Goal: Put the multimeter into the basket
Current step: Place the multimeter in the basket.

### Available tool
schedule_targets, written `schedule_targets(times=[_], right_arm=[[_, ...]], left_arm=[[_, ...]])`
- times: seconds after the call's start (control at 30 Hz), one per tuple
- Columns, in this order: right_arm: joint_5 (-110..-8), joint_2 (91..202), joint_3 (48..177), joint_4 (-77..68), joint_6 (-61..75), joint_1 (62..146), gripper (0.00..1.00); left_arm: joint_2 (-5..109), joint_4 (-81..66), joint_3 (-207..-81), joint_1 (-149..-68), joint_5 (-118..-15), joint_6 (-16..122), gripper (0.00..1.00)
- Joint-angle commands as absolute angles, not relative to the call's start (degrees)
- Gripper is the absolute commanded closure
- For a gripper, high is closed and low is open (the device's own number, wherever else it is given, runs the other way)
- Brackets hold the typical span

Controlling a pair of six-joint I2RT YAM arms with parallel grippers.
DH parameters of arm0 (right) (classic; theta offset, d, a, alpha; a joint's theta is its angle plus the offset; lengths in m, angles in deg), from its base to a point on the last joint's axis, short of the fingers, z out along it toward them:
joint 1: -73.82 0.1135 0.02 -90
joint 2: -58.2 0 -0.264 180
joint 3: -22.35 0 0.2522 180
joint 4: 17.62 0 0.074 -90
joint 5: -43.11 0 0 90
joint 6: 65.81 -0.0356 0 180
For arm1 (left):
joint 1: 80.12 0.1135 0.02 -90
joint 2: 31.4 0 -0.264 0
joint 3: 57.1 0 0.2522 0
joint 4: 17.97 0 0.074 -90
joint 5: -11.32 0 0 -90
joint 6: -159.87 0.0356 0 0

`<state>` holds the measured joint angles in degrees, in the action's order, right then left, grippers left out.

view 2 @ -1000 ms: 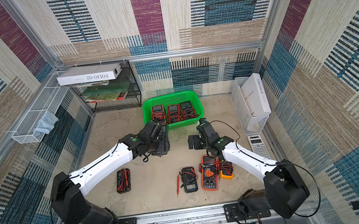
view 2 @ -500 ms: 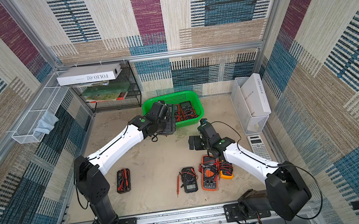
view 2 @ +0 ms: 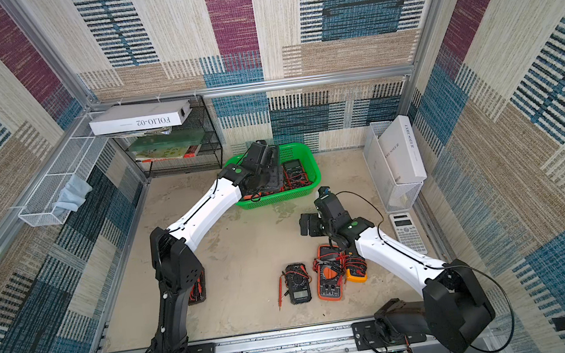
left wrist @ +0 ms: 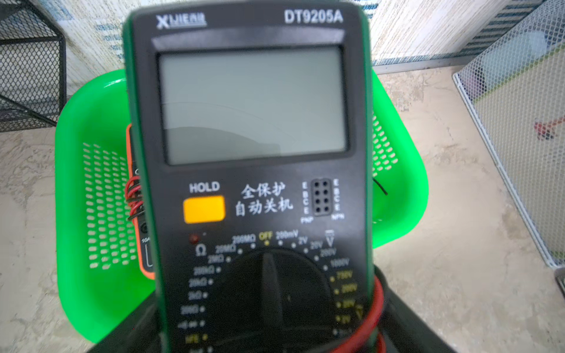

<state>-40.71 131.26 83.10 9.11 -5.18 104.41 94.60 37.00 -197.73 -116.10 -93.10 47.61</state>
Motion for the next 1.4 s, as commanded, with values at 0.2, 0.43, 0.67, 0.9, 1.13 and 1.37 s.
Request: schedule_targets(times=[0.2,0.43,0.67,0.9,1.13,1.37], right_arm=[[-39.9,131.0,83.5,10.5,-5.2,104.2,0.01],[-39.6,130.8,83.7,11.3,-4.8,103.9,0.01],[-39.3,130.6,84.3,12.2,-4.5,103.5,0.0],[-39.0,130.0,84.4,13.0,-4.4,103.3,0.0],[-39.1,129.6,84.1,12.8,-5.1,103.3,0.01],[-39.7,129.3,83.6,12.4,-5.7,103.4,0.0]], left_arm=[[104.4,39.7,-211.1,-115.2,-96.8,45.3,1.0],[108.4,38.7,-213.4,-114.6,-97.3,43.4,1.0],[111.9,37.5,-214.5,-114.1,-97.8,41.5,1.0],[115.4,38.2,-216.0,-113.3,-98.2,40.2,1.0],[114.2,38.9,-211.1,-113.2,-97.6,39.6,1.0],[108.8,34.9,-198.8,-113.1,-96.7,38.1,1.0]])
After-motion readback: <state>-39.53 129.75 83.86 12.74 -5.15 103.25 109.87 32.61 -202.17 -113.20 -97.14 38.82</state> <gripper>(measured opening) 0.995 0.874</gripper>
